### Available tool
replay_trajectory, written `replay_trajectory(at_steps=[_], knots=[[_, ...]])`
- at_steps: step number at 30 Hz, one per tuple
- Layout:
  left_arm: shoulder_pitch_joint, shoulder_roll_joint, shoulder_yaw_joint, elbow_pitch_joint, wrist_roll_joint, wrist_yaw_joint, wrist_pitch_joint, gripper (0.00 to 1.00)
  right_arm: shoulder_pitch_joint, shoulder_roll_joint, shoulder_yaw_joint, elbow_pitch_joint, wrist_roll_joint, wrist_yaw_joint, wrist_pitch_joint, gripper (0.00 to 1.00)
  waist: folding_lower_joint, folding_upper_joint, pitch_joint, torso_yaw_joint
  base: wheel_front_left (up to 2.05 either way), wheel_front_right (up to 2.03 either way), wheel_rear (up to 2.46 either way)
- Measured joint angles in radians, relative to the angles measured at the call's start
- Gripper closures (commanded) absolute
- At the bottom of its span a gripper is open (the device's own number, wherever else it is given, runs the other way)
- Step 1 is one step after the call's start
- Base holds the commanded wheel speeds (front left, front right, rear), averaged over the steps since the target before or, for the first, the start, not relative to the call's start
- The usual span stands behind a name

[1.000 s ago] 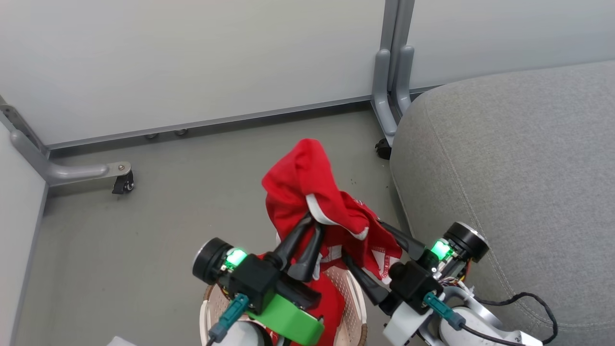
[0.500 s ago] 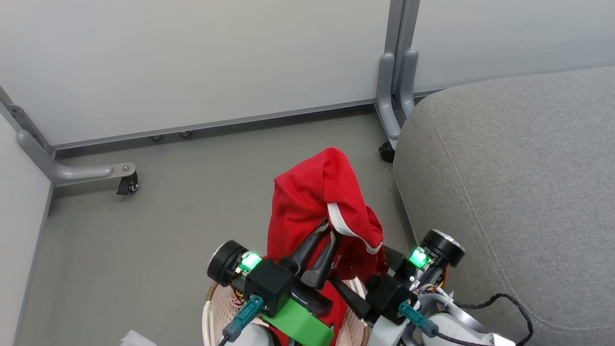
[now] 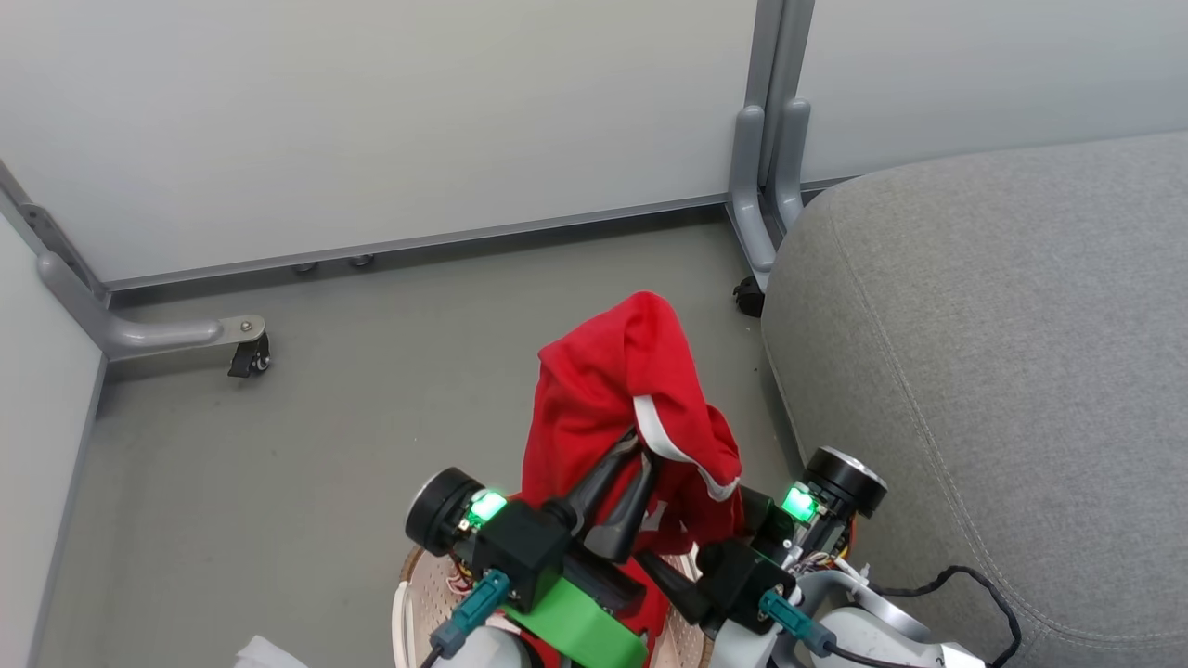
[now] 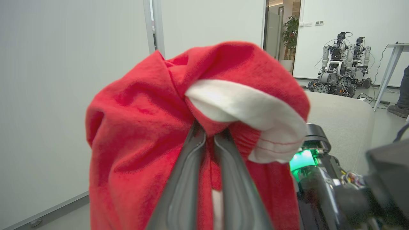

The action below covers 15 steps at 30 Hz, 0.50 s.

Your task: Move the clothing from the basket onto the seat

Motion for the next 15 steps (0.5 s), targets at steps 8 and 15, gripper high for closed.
replay_trajectory(at_steps=[8,15], knots=[[-0.001,0.0,-0.028,0.021,-0.004,-0.013,0.0,1.0,-0.003,0.035,-0.03,0.044,-0.005,0.0,0.0,0.56,0.0,0.0,0.006,0.006,0.0,0.0,0.0],[-0.004,0.0,-0.021,0.031,-0.007,-0.017,0.0,1.0,-0.003,0.044,-0.062,0.042,0.0,0.0,0.0,1.0,0.0,0.0,0.009,0.014,0.0,0.0,0.0]])
